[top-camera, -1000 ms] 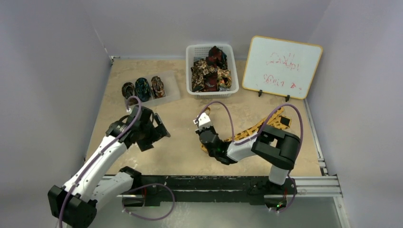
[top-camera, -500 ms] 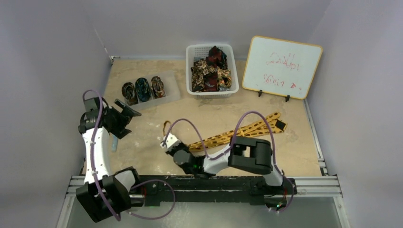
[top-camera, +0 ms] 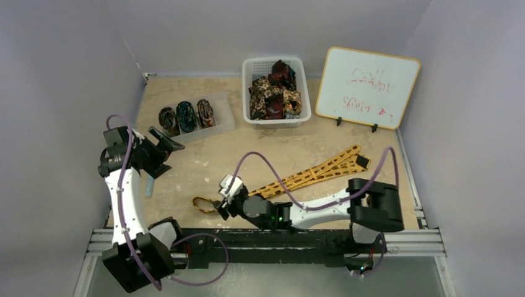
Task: Roll the ties
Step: Flatten out the tie at the center of the board.
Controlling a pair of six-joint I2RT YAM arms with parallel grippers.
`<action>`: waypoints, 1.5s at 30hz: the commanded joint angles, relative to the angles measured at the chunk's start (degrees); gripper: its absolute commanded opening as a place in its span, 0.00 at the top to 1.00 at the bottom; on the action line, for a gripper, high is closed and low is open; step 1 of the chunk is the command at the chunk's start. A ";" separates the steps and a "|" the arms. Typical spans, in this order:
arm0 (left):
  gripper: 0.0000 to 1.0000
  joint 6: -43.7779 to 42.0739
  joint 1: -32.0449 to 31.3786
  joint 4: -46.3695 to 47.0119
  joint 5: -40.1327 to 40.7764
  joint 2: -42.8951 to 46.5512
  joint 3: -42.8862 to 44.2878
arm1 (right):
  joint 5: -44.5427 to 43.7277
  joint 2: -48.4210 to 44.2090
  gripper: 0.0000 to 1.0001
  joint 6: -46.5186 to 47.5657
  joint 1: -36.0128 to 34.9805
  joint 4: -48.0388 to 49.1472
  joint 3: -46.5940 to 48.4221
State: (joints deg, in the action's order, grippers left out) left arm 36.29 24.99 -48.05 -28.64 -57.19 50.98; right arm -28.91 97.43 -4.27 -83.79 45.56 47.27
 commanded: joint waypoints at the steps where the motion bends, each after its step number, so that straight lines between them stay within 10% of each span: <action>1: 0.11 -1.55 0.40 1.00 -5.20 2.59 -1.33 | -6.74 -5.33 0.28 -12.17 1.68 -7.13 -4.10; 9: 0.12 -1.57 0.37 3.40 -16.75 4.85 -5.01 | 3.41 -12.92 0.12 -43.69 16.90 -29.92 -8.67; 27: 0.13 -4.62 0.35 3.29 -24.90 5.44 -7.68 | 44.58 -7.15 0.37 -26.49 17.96 -23.20 -5.80; 45: 0.14 -4.41 0.31 4.64 -25.52 4.77 -8.41 | 16.91 4.86 0.44 -35.93 24.51 -21.46 -4.99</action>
State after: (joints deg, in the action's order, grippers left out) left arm 33.15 25.06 -45.82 -52.36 -52.53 43.20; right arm -2.26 100.14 -37.45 -62.81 26.13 44.14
